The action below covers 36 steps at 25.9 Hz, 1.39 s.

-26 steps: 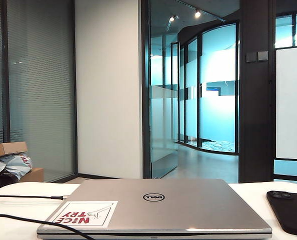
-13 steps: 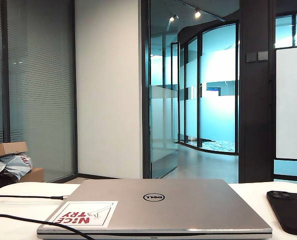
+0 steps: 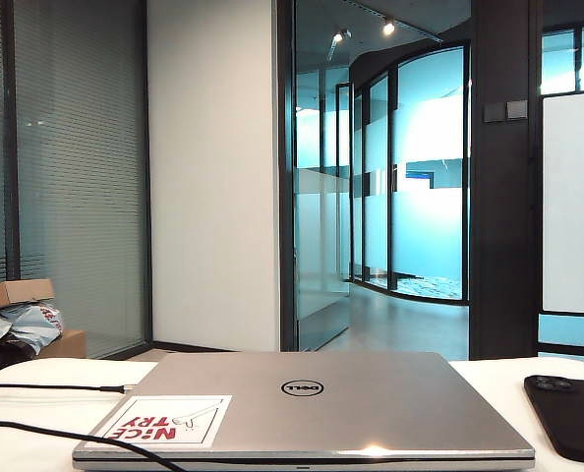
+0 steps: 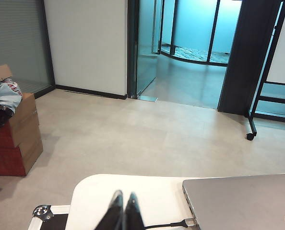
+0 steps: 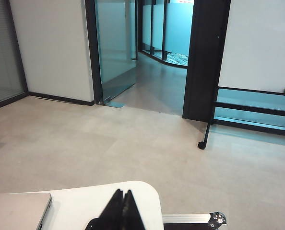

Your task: Pick up the charging cable and the phone, plug the charging cable into the charging port on the phone, and finally place them back on the table.

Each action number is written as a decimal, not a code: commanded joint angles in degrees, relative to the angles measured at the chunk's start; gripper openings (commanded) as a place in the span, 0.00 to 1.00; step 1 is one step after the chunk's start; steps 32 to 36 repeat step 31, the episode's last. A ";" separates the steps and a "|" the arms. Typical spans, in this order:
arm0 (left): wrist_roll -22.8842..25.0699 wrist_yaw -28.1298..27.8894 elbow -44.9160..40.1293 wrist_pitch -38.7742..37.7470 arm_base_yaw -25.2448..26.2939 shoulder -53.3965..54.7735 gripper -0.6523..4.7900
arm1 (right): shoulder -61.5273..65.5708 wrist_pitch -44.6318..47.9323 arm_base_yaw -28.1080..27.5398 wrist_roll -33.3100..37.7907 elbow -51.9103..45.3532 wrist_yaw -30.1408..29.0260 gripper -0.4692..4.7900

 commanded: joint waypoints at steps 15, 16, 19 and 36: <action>-0.09 0.15 -0.02 0.55 0.00 0.09 0.11 | -0.11 0.98 0.04 -1.51 -0.35 0.24 0.08; -0.09 0.15 -0.02 0.55 0.00 0.09 0.11 | -0.11 0.98 0.02 -1.51 -0.35 0.26 0.08; -0.09 0.15 -0.02 0.55 0.00 0.09 0.11 | -0.11 0.98 0.02 -1.51 -0.35 0.26 0.08; -0.09 0.15 -0.02 0.57 0.00 0.09 0.11 | -0.11 0.98 0.02 -1.51 -0.35 0.26 0.08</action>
